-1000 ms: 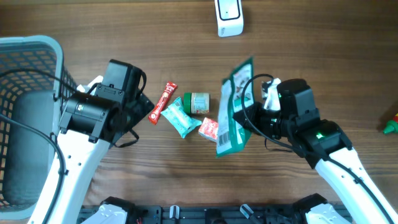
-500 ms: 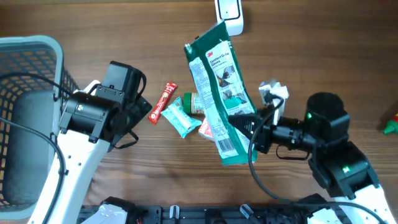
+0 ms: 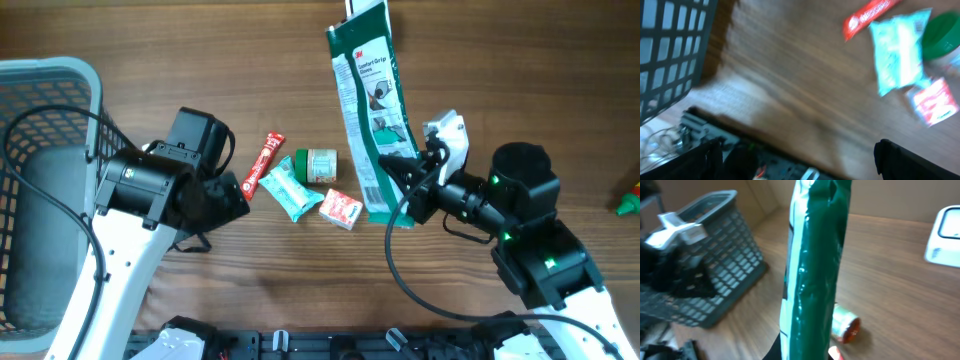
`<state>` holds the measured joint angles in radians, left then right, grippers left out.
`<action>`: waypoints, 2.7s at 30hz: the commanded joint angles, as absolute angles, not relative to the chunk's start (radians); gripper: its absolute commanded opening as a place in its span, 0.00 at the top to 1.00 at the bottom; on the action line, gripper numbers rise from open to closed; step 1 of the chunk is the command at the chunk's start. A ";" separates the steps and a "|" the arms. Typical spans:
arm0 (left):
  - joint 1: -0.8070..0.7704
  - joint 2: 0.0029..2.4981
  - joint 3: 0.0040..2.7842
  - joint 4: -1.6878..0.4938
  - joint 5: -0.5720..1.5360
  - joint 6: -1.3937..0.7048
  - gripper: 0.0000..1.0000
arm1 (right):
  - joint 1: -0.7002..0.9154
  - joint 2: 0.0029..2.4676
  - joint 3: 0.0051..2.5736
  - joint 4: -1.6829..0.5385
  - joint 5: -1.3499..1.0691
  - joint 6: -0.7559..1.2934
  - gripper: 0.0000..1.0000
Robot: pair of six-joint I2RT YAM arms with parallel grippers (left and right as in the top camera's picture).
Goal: Scan the item barcode
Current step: 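Lift the gloves pack upright with the right gripper toward the white scanner, then carry the gloves pack to the right table edge and release it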
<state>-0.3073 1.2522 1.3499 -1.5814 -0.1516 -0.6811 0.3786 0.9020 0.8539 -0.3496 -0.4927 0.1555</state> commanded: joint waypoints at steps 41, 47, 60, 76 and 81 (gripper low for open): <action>-0.304 1.242 1.349 -1.519 -0.109 -0.613 0.00 | 0.305 2.008 1.426 0.412 -0.022 -0.699 0.96; -0.304 1.242 1.349 -1.519 -0.109 -0.613 0.00 | 0.305 2.186 1.603 0.419 0.011 -0.752 0.95; -0.304 1.242 1.349 -1.519 -0.109 -0.613 0.00 | 0.328 2.298 1.653 0.440 0.002 -0.826 0.96; -0.304 1.242 1.349 -1.519 -0.109 -0.613 0.00 | 0.235 1.922 1.663 -0.027 0.203 -0.461 0.96; -0.304 1.242 1.349 -1.519 -0.109 -0.613 0.00 | 0.043 1.845 1.663 -0.208 0.329 -0.492 0.96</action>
